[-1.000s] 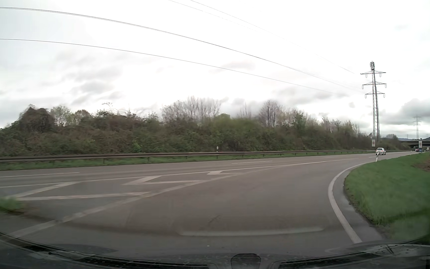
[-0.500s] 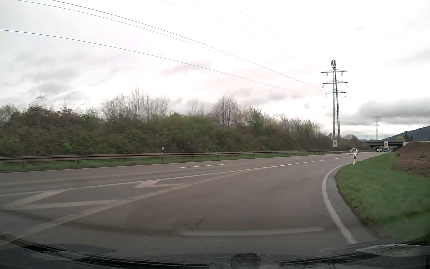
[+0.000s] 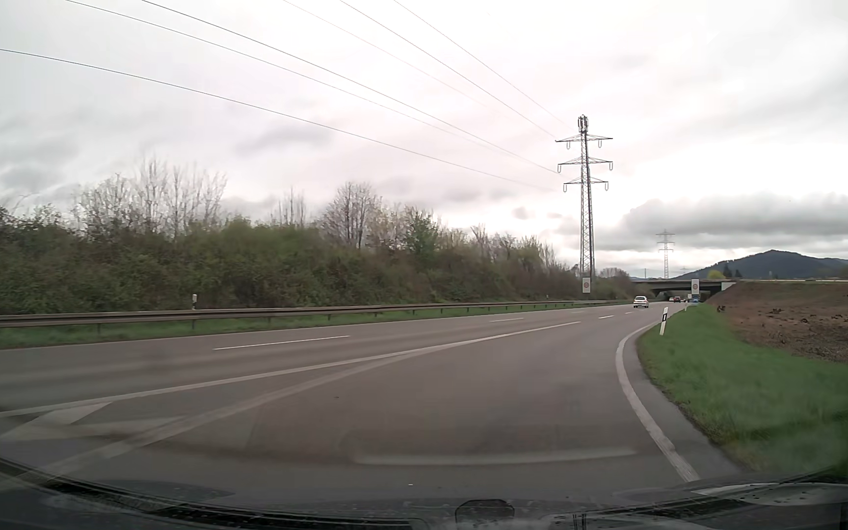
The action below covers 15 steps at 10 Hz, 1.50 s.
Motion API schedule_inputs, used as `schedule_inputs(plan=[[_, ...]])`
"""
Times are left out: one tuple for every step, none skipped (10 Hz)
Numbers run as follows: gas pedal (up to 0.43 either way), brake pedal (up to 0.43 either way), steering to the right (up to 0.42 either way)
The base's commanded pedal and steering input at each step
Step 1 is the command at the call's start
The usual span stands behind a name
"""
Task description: Follow the waypoints while adhering to traffic rules and regulations
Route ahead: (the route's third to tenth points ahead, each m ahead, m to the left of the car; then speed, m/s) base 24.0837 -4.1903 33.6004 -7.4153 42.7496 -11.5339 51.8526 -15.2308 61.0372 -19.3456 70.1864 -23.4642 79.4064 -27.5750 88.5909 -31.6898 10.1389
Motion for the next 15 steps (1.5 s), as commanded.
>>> schedule_inputs(plan=[[0.22,0.0,0.123],[0.228,0.0,0.117],[0.228,0.0,0.113],[0.248,0.0,0.108],[0.248,0.0,0.104],[0.248,0.0,0.103],[0.26,0.0,0.1],[0.26,0.0,0.098],[0.268,0.0,0.093],[0.268,0.0,0.087],[0.268,0.0,0.082],[0.268,0.0,0.074],[0.28,0.0,0.068],[0.28,0.0,0.062],[0.287,0.0,0.055]])
